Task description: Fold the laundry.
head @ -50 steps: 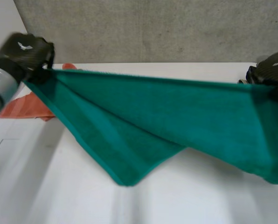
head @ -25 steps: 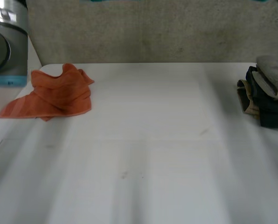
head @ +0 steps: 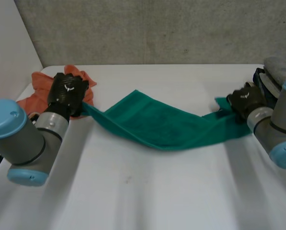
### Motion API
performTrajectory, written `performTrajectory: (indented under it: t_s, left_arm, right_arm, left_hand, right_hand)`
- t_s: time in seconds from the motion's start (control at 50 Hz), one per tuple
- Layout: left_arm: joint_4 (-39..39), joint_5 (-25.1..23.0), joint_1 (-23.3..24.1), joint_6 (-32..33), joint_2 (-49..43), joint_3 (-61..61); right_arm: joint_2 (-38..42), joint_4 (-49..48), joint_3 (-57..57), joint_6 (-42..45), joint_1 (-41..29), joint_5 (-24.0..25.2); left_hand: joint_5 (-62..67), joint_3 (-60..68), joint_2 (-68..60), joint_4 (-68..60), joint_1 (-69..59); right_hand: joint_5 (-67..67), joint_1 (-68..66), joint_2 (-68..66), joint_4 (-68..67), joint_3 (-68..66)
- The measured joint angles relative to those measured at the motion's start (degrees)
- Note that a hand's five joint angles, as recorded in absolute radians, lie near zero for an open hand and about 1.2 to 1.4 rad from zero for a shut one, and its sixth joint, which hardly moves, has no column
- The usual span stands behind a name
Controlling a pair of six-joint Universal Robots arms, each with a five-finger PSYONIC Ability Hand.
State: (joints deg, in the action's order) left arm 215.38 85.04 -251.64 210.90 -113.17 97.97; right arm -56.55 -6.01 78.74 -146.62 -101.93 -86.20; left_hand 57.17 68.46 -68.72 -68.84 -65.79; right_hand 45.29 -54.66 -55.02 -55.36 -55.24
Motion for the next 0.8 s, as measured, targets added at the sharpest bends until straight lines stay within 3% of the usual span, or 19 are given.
performTrajectory:
  t_s: [0.1,0.16,0.52,0.8]
  left_arm:
    - [0.0,0.0,-0.2,-0.2,3.0,2.8]
    - [0.0,0.1,-0.2,-0.3,4.6,3.2]
    - [-2.0,0.2,-0.2,-0.7,8.1,3.7]
    - [-2.2,0.3,-0.9,-0.6,7.2,1.4]
  right_arm:
    - [-0.9,4.6,2.1,-0.4,0.7,0.3]
    - [-1.5,6.8,2.4,-0.6,1.6,0.9]
    - [-8.0,7.7,13.8,1.8,6.8,13.9]
    - [-10.1,-1.2,23.3,15.4,9.2,15.1]
  left_hand:
    - [0.0,0.0,0.0,0.0,0.0]
    - [0.0,0.0,0.0,0.0,0.0]
    - [0.0,0.0,0.0,0.0,0.0]
    - [0.0,0.0,0.0,0.0,0.0]
  right_hand:
    - [-20.2,18.8,19.4,19.4,19.3]
    - [-23.2,20.5,21.7,22.0,21.6]
    - [-20.3,20.4,21.5,21.0,20.8]
    - [-14.1,13.5,14.4,14.3,14.0]
